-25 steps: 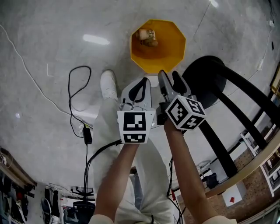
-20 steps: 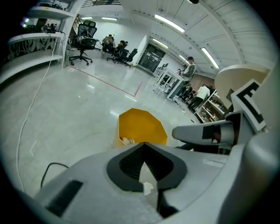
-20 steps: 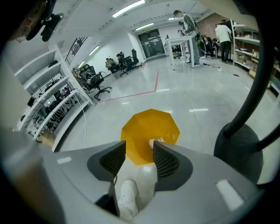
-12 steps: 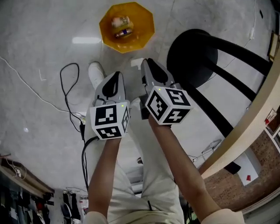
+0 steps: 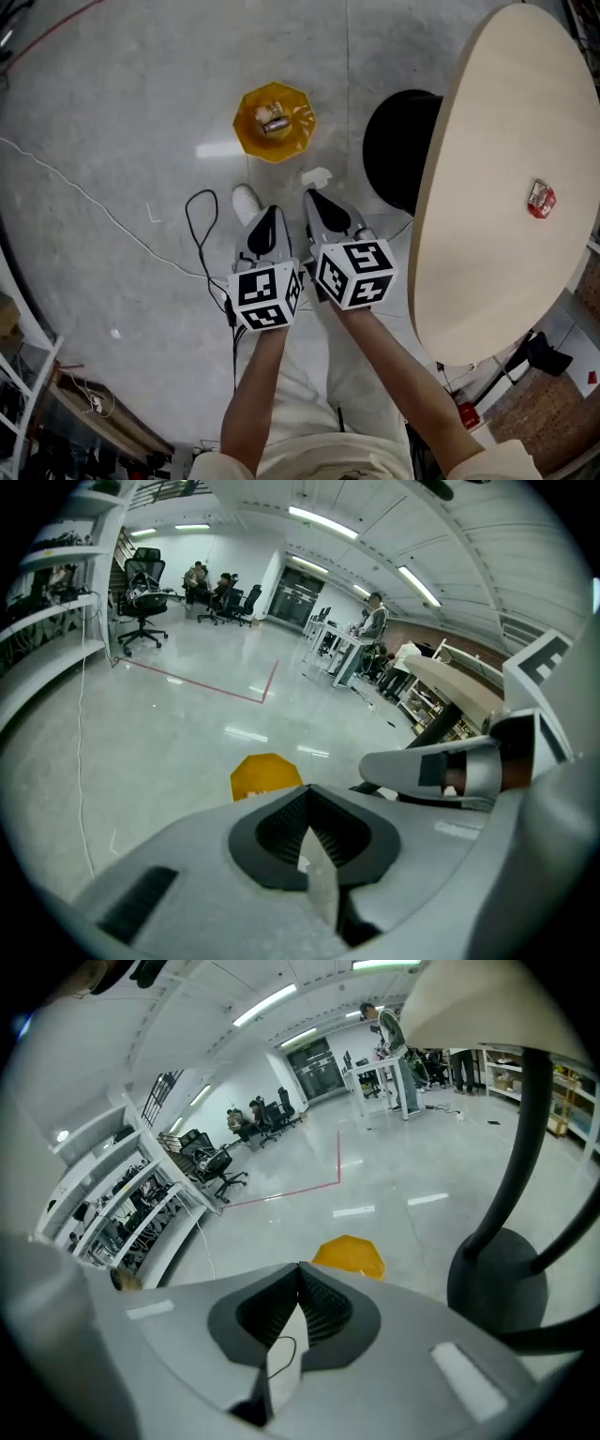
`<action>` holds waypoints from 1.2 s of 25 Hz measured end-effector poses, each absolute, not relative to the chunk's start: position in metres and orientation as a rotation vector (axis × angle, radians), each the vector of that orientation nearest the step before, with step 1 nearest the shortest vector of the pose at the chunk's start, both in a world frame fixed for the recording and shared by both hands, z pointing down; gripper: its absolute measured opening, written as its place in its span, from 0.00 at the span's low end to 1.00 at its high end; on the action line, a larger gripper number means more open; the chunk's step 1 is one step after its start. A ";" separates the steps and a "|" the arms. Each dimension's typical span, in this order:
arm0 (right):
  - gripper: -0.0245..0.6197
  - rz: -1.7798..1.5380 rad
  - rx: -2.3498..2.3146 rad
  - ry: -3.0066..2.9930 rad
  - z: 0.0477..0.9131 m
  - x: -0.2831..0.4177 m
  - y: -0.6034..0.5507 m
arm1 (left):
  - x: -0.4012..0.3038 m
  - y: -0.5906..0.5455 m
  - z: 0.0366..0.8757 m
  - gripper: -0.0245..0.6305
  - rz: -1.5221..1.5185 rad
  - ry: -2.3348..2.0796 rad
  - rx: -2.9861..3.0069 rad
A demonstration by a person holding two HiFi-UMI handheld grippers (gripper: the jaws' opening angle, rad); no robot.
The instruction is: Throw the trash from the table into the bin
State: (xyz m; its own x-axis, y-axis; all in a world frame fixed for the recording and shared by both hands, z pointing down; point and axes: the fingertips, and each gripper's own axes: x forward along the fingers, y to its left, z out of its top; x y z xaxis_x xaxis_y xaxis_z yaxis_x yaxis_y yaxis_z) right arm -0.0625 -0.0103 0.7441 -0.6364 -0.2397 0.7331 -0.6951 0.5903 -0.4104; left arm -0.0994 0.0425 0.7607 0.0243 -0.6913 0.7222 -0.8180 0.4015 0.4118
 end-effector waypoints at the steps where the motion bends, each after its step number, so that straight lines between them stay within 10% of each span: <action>1: 0.05 0.945 0.731 -2.198 0.730 -0.066 -0.009 | -0.103 0.039 0.746 0.05 0.176 -1.711 1.351; 16: 0.05 0.918 0.662 -2.352 0.531 -0.040 0.005 | -0.050 0.033 0.554 0.05 0.288 -1.614 1.595; 30: 0.05 0.852 0.815 -2.433 0.453 0.138 0.019 | 0.090 0.017 0.453 0.05 0.376 -1.466 1.950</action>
State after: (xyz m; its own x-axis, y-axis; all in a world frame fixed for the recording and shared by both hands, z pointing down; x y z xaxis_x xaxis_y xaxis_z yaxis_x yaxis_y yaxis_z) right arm 0.1375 0.0192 0.4529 -0.7323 -0.3832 0.5629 -0.6507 0.6375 -0.4126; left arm 0.0895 0.0174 0.4528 0.3305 -0.7409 0.5847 -0.9308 -0.1534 0.3317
